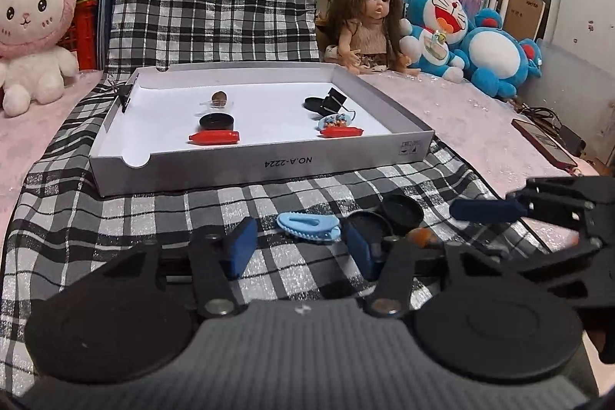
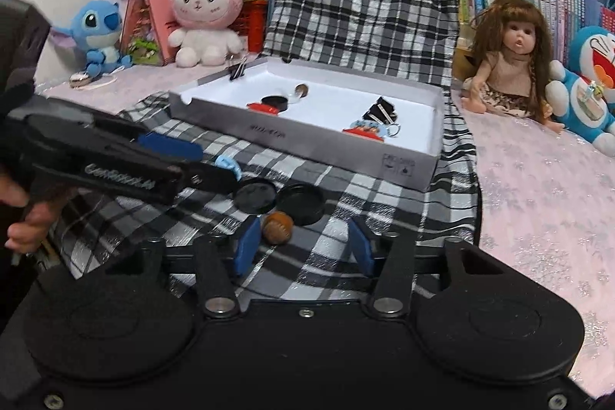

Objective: Organize rigid objects
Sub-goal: 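Grasp another brown acorn with the right tool while the left tool grasps the blue clip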

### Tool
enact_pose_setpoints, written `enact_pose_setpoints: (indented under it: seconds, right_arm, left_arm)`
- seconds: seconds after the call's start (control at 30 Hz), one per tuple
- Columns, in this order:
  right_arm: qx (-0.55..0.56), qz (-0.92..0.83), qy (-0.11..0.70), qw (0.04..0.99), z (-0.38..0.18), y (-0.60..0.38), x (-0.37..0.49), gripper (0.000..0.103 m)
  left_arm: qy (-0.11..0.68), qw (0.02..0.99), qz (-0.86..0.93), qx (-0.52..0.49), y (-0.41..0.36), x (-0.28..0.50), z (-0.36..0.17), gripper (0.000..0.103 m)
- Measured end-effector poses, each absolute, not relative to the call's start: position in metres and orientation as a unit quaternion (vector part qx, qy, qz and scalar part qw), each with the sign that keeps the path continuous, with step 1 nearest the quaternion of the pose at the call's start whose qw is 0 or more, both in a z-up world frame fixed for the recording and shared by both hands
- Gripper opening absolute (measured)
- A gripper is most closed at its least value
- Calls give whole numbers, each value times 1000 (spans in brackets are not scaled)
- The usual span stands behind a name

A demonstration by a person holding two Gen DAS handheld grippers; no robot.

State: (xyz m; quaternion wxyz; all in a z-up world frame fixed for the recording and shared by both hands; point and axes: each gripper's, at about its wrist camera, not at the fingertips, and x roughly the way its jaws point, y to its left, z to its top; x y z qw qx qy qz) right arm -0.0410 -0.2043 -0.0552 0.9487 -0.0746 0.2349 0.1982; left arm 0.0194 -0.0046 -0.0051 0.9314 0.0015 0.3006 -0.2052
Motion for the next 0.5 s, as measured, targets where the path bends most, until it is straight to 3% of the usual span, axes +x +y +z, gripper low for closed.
enact_pose_setpoints:
  seconds: [0.1,0.5]
  right_arm:
    - [-79,202,238,947,-58,-200,-41,39]
    - [-82,202,232,948,-61,-193,-40,33]
  left_arm:
    - [298,934,-196,6,-8,23,-6,64]
    - [295,937,-185,8,-10,24,-10,61]
